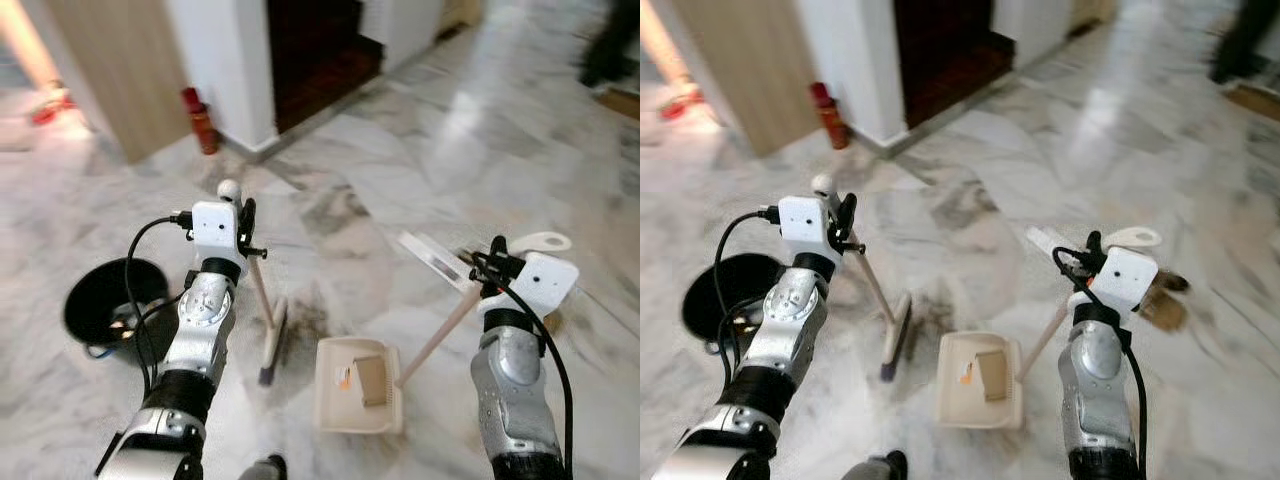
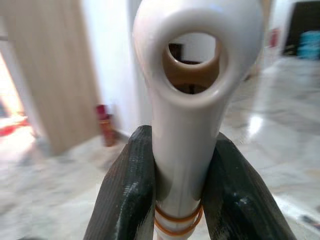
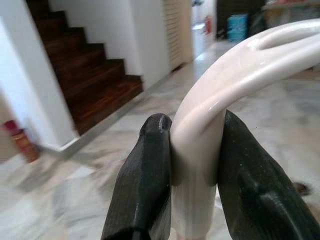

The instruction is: Sweep floor

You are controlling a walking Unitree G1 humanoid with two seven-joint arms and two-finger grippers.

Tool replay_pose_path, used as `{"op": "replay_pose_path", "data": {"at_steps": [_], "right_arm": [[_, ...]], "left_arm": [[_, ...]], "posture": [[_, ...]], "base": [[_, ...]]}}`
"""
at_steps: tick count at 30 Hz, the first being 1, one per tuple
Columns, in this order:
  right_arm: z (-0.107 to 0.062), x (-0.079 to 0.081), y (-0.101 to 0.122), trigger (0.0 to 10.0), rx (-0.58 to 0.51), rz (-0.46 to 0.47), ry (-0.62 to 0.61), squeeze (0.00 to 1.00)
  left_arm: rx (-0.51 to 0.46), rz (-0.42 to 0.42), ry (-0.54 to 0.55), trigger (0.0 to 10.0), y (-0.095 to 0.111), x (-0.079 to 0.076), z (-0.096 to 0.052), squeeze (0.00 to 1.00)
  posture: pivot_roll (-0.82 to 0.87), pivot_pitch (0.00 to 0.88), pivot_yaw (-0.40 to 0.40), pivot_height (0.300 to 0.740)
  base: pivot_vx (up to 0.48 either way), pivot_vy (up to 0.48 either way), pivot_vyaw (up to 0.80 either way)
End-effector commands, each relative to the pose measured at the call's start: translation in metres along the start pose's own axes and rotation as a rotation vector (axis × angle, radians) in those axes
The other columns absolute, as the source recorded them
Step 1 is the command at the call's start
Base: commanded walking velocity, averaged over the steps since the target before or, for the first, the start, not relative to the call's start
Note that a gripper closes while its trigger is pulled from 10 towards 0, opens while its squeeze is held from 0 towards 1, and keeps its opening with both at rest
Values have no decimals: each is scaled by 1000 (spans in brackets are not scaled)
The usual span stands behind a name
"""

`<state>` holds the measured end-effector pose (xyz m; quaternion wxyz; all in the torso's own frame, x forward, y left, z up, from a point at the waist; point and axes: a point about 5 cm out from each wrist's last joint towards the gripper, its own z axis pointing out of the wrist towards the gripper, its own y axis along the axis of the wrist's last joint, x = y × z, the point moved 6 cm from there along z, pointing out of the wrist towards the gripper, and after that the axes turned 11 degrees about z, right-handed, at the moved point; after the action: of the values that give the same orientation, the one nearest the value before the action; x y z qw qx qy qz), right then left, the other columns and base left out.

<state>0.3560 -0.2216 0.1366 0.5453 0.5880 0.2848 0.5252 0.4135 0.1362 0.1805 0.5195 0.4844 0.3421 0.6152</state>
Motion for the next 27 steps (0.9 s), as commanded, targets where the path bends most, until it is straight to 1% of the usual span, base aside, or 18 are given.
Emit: {"op": "replay_pose_path", "data": {"at_steps": [1, 7, 27], "right_arm": [[1, -1, 12, 10000, -45, 6, 1, 0], [3, 0, 13, 10000, -48, 7, 4, 0], [2, 1, 9, 10000, -41, 21, 2, 0]], "left_arm": [[-54, 0, -6, 10000, 15, -3, 5, 0], [-57, -5, -20, 10000, 16, -6, 5, 0], [-60, -9, -28, 10000, 17, -8, 3, 0]], "posture": [[42, 119, -24, 740], [45, 107, -21, 740], [62, 111, -19, 740]], "base": [[0, 0, 800], [0, 0, 800], [0, 0, 794]]}}
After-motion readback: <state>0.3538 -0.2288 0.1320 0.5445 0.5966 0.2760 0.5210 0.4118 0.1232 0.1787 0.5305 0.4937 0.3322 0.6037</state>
